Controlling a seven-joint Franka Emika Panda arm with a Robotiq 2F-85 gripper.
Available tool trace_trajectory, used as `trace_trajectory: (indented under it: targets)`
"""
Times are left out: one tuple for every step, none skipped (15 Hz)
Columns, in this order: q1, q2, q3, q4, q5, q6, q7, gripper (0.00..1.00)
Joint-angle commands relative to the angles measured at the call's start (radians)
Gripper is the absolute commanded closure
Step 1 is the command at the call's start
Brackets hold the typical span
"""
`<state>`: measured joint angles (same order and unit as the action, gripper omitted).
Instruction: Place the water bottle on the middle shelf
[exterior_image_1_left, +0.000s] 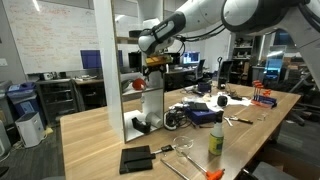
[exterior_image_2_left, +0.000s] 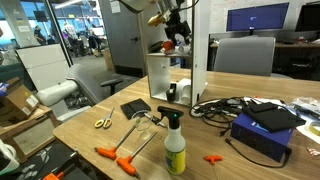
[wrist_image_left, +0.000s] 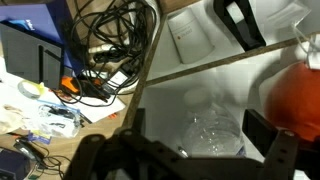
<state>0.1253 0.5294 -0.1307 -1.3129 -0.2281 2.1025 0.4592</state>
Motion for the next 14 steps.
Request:
trace_trajectory:
  targets:
    - [0.02,-0.061,-0.008,-0.012,-0.044,-0.093,0.014,0.0]
    - [0.021,-0.076,-0.006,-0.021,-0.05,-0.115,0.014,0.0]
    - [0.022,-0.106,-0.004,-0.051,-0.059,-0.147,0.015,0.0]
    - [0.022,-0.129,0.0,-0.071,-0.062,-0.175,0.014,0.0]
    - [0.02,-0.177,0.005,-0.129,-0.058,-0.209,0.014,0.0]
    - [0.017,-0.208,0.012,-0.161,-0.052,-0.24,0.009,0.0]
    - [0.01,-0.269,0.025,-0.23,-0.034,-0.261,-0.002,0.0]
    - [0.004,-0.321,0.035,-0.286,-0.024,-0.275,-0.011,0.0]
    - [-0.002,-0.365,0.045,-0.331,-0.017,-0.28,-0.022,0.0]
    - [-0.008,-0.414,0.053,-0.38,-0.01,-0.287,-0.026,0.0]
    - [-0.014,-0.469,0.062,-0.433,-0.002,-0.292,-0.033,0.0]
    - [-0.02,-0.521,0.07,-0.482,0.005,-0.296,-0.037,0.0]
    - [-0.027,-0.575,0.078,-0.53,0.013,-0.292,-0.044,0.0]
    - [-0.035,-0.629,0.086,-0.571,0.028,-0.298,-0.062,0.0]
